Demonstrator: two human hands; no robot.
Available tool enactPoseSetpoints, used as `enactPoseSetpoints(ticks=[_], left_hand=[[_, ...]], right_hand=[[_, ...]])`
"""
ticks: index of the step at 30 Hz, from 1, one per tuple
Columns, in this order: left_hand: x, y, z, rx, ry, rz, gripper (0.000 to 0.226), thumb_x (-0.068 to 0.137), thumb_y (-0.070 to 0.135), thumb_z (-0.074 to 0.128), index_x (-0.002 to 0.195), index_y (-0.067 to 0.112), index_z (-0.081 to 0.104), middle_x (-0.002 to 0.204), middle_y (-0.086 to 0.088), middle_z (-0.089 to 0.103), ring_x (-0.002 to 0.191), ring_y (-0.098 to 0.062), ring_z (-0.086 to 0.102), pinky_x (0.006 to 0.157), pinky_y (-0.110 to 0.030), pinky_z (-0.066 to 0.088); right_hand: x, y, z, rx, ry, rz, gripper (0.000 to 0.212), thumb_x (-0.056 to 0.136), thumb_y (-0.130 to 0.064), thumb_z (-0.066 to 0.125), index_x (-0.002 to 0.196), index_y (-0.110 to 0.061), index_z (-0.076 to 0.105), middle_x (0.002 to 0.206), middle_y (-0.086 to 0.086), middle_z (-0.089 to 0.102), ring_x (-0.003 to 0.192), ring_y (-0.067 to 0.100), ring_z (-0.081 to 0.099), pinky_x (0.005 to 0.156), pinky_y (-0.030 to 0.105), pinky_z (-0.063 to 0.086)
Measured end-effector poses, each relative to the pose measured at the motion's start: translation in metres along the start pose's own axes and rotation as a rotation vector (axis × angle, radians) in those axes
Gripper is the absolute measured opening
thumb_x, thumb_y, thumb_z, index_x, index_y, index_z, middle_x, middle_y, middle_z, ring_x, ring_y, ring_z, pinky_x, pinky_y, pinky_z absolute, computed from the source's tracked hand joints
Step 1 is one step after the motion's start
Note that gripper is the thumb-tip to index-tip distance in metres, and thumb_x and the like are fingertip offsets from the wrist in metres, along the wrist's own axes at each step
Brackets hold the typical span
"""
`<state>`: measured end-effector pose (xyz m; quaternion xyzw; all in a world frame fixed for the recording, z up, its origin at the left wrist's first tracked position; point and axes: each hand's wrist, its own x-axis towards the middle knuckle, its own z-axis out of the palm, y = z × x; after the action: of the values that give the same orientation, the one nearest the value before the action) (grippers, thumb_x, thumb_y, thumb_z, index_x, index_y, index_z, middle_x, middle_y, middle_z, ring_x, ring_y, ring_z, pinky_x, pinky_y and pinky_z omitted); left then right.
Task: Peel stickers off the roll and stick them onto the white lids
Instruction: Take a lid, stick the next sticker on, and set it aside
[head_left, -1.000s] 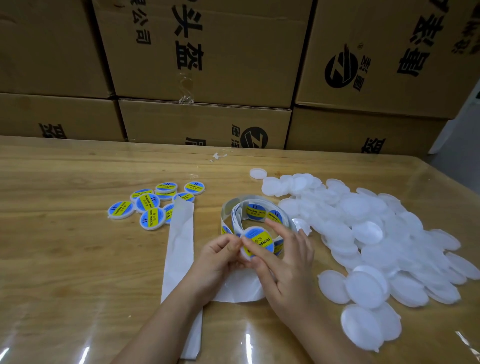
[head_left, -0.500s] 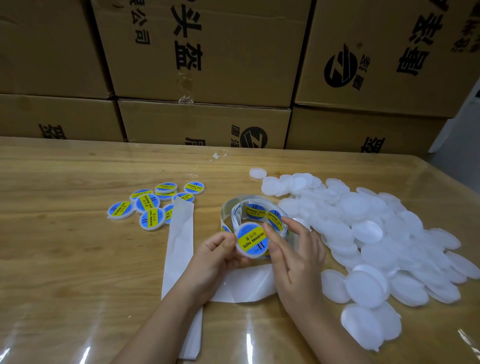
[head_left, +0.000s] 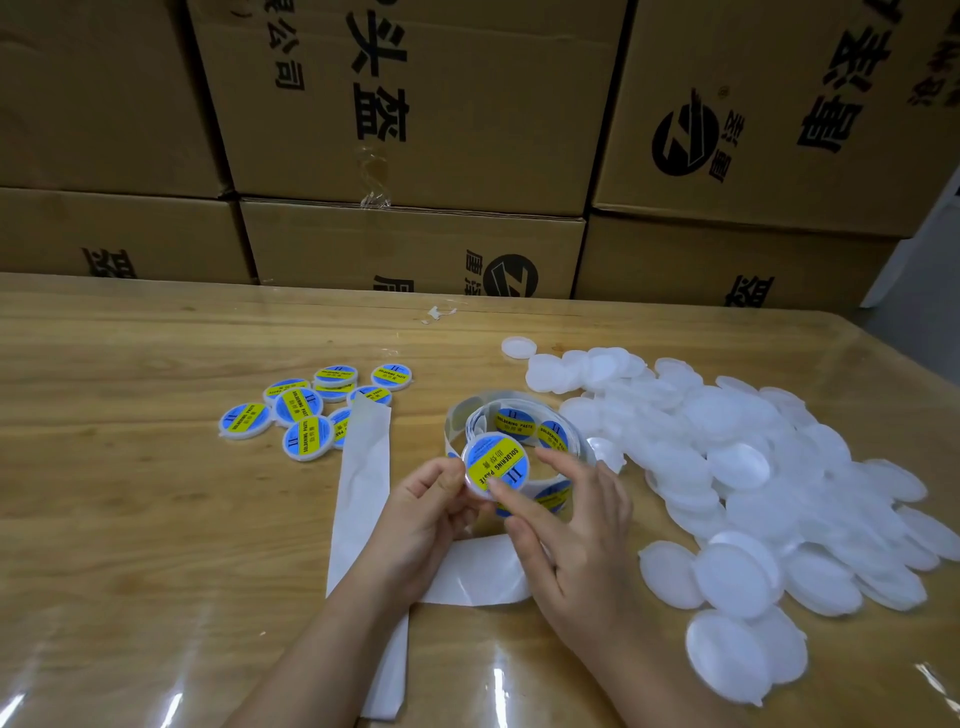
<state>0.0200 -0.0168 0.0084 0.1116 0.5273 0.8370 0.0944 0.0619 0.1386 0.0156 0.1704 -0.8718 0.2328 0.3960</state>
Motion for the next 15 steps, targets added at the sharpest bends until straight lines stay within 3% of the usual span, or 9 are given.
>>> enactPoseSetpoints(ticks=[3,9,15], left_hand=[[0.0004,-0.0011,-0.0007,-0.012,0.002,0.005,0.028,0.089,0.027,0.051,0.069,0.022,0.070,0.073,-0.002,0.069,0.069,-0.012,0.065,0.072,-0.032,0.044],[-0.0001,-0.0004,0.0009,-0.044,-0.039,0.003,0.015,0.080,0.032,0.070,0.071,0.021,0.071,0.073,-0.002,0.070,0.068,-0.012,0.066,0.068,-0.023,0.051],[0.0000,0.0016,0.0007,-0.133,-0.069,-0.013,0.036,0.059,0.048,0.085,0.073,0.016,0.073,0.076,-0.004,0.071,0.070,-0.011,0.067,0.064,-0.021,0.053]], right_hand=[[0.0021,-0.0011,-0.0030,0.000,-0.017,0.000,0.039,0.102,-0.042,0.031,0.115,-0.035,0.068,0.127,0.006,0.052,0.121,0.017,0.046,0.109,0.046,0.022],[0.0006,0.0024,-0.0039,0.000,-0.024,0.034,0.039,0.100,-0.041,0.032,0.114,-0.037,0.068,0.126,0.007,0.053,0.120,0.018,0.049,0.107,0.053,0.024],[0.0007,0.0086,-0.0027,0.006,0.063,0.068,0.040,0.101,-0.040,0.031,0.115,-0.034,0.068,0.125,0.004,0.050,0.120,0.014,0.046,0.100,0.060,0.030]])
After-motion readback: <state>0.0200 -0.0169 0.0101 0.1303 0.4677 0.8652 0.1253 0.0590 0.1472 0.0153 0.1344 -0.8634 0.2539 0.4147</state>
